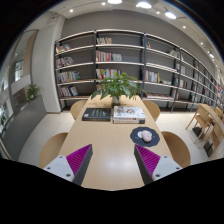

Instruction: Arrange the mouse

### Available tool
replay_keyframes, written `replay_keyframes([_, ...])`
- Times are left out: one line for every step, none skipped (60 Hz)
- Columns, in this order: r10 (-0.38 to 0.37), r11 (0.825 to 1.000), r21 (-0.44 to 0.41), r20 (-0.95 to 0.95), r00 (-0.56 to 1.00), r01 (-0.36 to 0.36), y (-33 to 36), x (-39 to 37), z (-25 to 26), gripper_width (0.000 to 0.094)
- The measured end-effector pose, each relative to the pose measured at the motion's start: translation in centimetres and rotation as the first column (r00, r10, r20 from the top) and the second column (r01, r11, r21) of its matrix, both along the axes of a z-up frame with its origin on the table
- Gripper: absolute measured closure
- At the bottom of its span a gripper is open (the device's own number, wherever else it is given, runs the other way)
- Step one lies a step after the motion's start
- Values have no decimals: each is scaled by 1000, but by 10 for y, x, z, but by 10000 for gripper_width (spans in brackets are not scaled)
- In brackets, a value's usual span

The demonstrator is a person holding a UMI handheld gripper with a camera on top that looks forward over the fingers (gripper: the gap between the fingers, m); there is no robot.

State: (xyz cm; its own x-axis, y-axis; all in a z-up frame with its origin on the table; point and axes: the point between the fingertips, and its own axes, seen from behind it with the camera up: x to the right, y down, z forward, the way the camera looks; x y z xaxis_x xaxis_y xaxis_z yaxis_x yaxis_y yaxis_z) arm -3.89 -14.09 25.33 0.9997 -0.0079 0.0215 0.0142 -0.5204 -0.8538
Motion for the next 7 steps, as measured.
replay_keyframes([0, 1000, -2, -2, 1000, 0, -2, -2, -1, 83])
replay_keyframes([0, 1000, -4, -3, 1000, 0, -4, -3, -2, 83])
replay_keyframes([0, 1000, -6, -3, 1000, 0, -5, -4, -3, 84])
replay_keyframes([-2, 1000, -8, -3, 1000, 2, -7, -4, -5, 81])
replay_keyframes([-3, 1000, -10, -2, 1000, 3, -8, -5, -5, 84])
replay_keyframes([-4, 1000, -13, 0, 1000, 4, -10, -5, -7, 85])
replay_keyframes([-6, 1000, -17, 1, 1000, 6, -12, -5, -8, 83])
